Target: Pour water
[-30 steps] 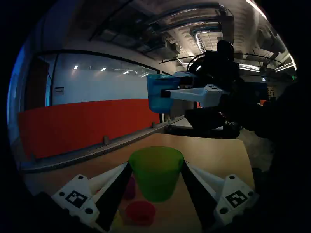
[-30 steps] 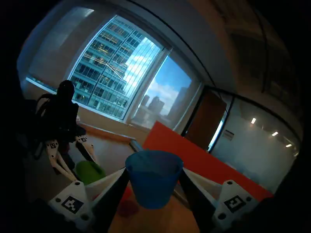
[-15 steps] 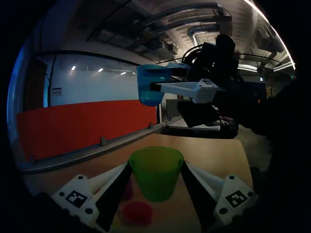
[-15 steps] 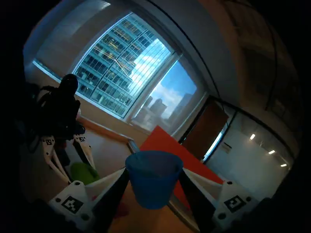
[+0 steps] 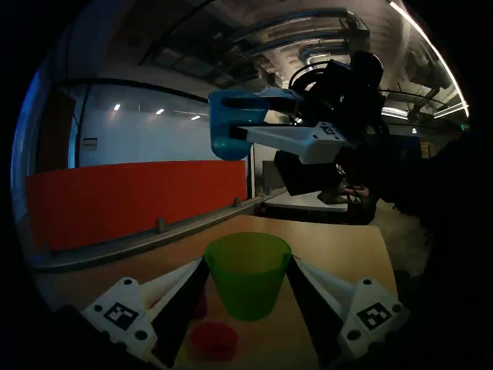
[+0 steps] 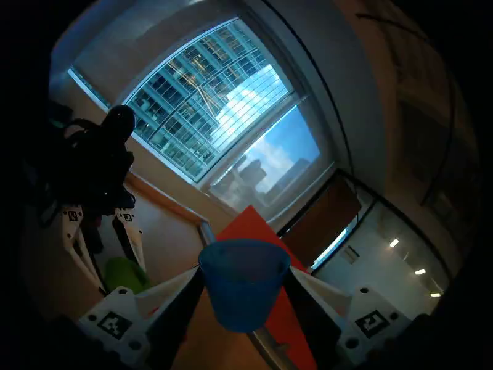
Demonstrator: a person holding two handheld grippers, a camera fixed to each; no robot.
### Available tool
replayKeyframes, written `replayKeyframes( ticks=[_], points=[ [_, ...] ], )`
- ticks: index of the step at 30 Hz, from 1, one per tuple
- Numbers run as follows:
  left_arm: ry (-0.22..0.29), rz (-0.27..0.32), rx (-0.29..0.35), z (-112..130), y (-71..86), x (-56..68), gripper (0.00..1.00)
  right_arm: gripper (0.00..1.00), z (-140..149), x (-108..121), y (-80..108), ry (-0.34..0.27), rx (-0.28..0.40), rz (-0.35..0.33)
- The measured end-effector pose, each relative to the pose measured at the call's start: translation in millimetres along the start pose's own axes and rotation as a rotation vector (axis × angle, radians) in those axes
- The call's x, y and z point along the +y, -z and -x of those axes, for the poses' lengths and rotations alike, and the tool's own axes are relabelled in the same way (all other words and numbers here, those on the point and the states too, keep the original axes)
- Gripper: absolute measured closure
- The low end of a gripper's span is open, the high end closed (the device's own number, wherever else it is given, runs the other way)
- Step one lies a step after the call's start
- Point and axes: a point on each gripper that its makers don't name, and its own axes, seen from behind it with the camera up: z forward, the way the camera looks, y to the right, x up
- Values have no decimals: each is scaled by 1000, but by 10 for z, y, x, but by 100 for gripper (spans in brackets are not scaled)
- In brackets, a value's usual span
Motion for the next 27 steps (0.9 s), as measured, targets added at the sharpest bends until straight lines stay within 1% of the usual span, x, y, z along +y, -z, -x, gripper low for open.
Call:
replayKeyframes(
  ticks=[11, 27],
  points=[
    [-1, 10, -1, 4, -10, 24, 13, 11, -39, 58, -71, 102, -1, 9],
    [-9, 21, -2, -16, -32, 65, 13, 11, -63, 116, -121, 224, -10, 14]
  ],
)
